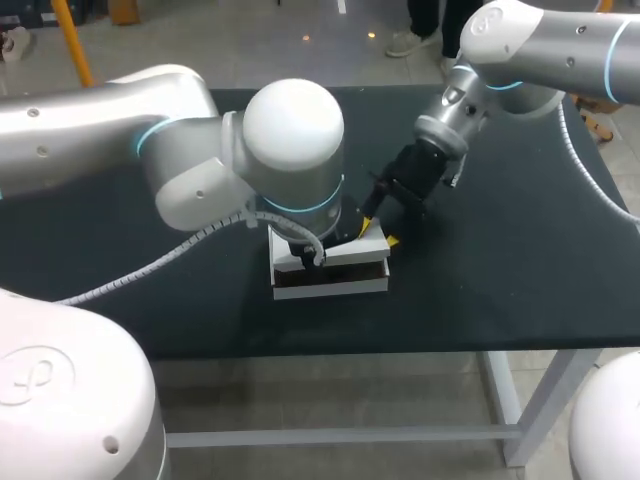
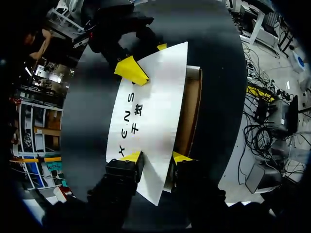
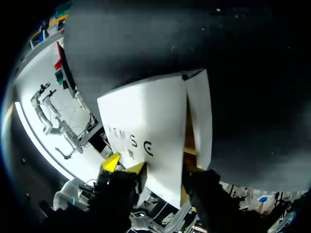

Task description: Assemble the packaging by folding the flat box into shape, placing the metal phone stand inside, and closing the box properly

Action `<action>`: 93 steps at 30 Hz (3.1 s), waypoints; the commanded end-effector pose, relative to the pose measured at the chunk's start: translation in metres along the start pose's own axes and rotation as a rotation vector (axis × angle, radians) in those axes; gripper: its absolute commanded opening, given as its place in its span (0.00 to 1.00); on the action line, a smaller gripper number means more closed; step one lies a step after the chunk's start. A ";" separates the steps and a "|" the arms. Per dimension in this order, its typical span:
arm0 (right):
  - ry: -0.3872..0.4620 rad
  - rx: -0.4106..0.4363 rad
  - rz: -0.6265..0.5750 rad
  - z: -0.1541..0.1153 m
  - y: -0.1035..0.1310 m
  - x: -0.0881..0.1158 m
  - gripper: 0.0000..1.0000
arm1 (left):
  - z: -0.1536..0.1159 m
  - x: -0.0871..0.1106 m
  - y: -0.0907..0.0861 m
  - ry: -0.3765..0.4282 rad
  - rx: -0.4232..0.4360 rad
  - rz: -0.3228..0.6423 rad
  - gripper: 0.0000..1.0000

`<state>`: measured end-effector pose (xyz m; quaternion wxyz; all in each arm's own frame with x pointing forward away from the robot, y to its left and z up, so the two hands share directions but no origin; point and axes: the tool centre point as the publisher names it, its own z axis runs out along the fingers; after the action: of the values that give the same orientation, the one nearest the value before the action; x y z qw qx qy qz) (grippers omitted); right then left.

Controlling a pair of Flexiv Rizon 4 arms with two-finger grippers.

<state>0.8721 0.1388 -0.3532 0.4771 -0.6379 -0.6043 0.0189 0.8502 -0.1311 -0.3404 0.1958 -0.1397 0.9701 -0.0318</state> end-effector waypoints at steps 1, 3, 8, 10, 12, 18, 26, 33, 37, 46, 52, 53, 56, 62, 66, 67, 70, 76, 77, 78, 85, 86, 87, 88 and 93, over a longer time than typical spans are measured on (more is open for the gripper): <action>-0.002 0.008 0.000 -0.001 0.001 0.000 0.49 | 0.002 0.001 -0.003 -0.009 -0.011 0.001 0.37; -0.002 0.008 0.000 -0.001 0.001 0.000 0.50 | 0.003 0.001 -0.003 -0.009 -0.011 0.003 0.37; -0.002 0.008 0.000 -0.001 0.001 0.000 0.50 | 0.004 0.002 -0.002 -0.005 -0.011 0.011 0.37; -0.003 0.005 0.003 -0.001 0.001 -0.001 0.48 | 0.005 0.002 -0.001 -0.002 -0.011 0.011 0.36; -0.007 0.005 0.007 0.000 0.002 -0.001 0.48 | 0.006 0.002 -0.001 0.001 -0.011 0.011 0.36; -0.015 0.003 0.015 0.000 0.001 -0.004 0.49 | 0.007 0.003 -0.001 0.008 -0.006 0.011 0.36; -0.025 -0.007 0.027 -0.002 -0.003 -0.009 0.56 | 0.006 0.003 0.001 0.009 0.001 0.010 0.37; -0.027 -0.015 0.025 -0.003 -0.005 -0.010 0.54 | 0.007 0.004 0.002 0.016 0.005 0.011 0.37; -0.027 -0.016 0.024 -0.003 -0.005 -0.012 0.54 | 0.009 0.005 0.002 0.023 0.004 0.011 0.37; -0.029 -0.019 0.022 -0.003 -0.008 -0.015 0.55 | 0.013 0.008 0.002 0.034 -0.001 0.018 0.42; -0.022 -0.029 0.019 -0.006 -0.011 -0.016 0.55 | 0.013 0.010 0.002 0.042 0.001 0.028 0.44; -0.021 -0.030 0.019 -0.006 -0.011 -0.016 0.55 | 0.013 0.011 0.002 0.043 0.002 0.029 0.44; -0.020 -0.030 0.019 -0.006 -0.011 -0.017 0.53 | 0.014 0.011 0.002 0.047 0.003 0.031 0.45; -0.014 -0.042 0.010 -0.008 -0.014 -0.017 0.50 | 0.014 0.012 0.002 0.052 0.004 0.030 0.45; -0.004 -0.062 -0.005 -0.010 -0.020 -0.017 0.41 | 0.014 0.013 0.002 0.052 0.003 0.031 0.45; -0.002 -0.067 -0.007 -0.011 -0.021 -0.018 0.36 | 0.014 0.013 0.002 0.052 0.003 0.032 0.45; 0.008 -0.088 -0.017 -0.013 -0.026 -0.018 0.18 | 0.014 0.013 0.002 0.052 0.003 0.032 0.45; 0.009 -0.137 -0.064 -0.013 -0.039 -0.015 0.00 | 0.014 0.014 0.003 0.052 0.002 0.035 0.46; 0.005 -0.143 -0.069 -0.012 -0.040 -0.015 0.00 | 0.014 0.014 0.003 0.052 0.002 0.036 0.46; 0.003 -0.147 -0.074 -0.010 -0.042 -0.014 0.00 | 0.014 0.014 0.003 0.051 0.001 0.036 0.46; -0.009 -0.159 -0.111 -0.002 -0.046 -0.012 0.00 | 0.013 0.015 0.003 0.053 -0.001 0.035 0.45; -0.010 -0.160 -0.113 0.000 -0.047 -0.012 0.00 | 0.014 0.015 0.004 0.053 -0.002 0.035 0.46; -0.013 -0.163 -0.116 0.001 -0.047 -0.013 0.00 | 0.014 0.015 0.004 0.054 -0.002 0.034 0.46; -0.015 -0.165 -0.118 0.002 -0.046 -0.013 0.00 | 0.014 0.015 0.004 0.055 -0.002 0.034 0.46; -0.021 -0.177 -0.128 0.006 -0.047 -0.018 0.00 | 0.014 0.015 0.004 0.056 -0.004 0.036 0.46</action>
<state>0.8334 0.1211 -0.3362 0.4211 -0.6320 -0.6487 -0.0485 0.8411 -0.1307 -0.3586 0.1678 -0.1213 0.9778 -0.0329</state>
